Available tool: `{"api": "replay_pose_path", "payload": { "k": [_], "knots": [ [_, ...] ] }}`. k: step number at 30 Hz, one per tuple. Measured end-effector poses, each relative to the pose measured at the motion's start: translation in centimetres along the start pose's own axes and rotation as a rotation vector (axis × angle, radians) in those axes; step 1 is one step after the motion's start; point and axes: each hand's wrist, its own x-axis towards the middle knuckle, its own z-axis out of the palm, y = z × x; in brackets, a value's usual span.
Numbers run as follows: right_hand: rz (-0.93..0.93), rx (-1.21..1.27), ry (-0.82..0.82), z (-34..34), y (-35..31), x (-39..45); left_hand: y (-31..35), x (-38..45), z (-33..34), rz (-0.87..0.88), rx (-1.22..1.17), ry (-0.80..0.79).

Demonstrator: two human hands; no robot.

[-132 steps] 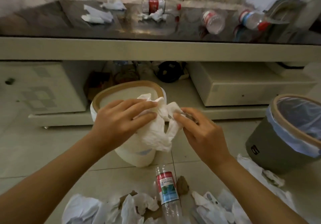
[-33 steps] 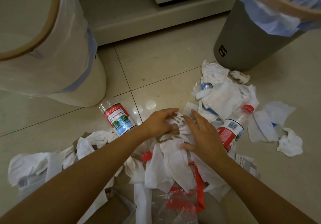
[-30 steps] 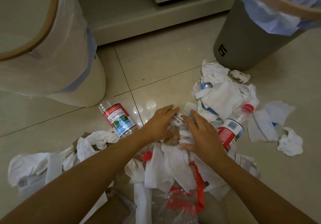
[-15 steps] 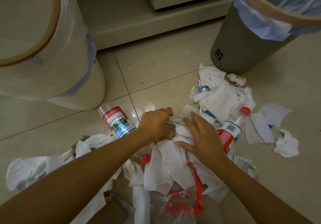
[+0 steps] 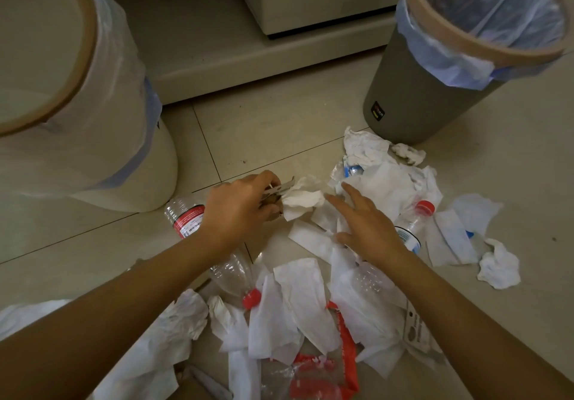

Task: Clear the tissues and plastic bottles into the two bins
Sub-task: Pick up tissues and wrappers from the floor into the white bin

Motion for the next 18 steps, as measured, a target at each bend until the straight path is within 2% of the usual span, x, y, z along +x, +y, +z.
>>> {"api": "replay_pose_path", "payload": {
  "k": [4, 7, 11, 14, 18],
  "knots": [
    [-0.006, -0.041, -0.216, 1.0, -0.7, 0.5, -0.4, -0.5, 0.5, 0.012, 0.027, -0.012],
    [-0.016, -0.099, -0.279, 2.1, -1.4, 0.5, -0.7, -0.8, 0.7, 0.025, 0.039, -0.011],
    [-0.031, -0.111, -0.190, 2.4, -2.0, 0.7, -1.0, -1.1, 0.8, 0.042, 0.075, 0.013],
    [-0.116, -0.152, -0.058, 2.9, -2.3, 0.6, -1.4, -1.2, 0.6, 0.068, 0.093, 0.021],
    [-0.222, -0.145, 0.020, 2.9, -3.0, 0.2, -1.7, -1.1, -0.5, 0.112, 0.163, 0.030]
  ]
}}
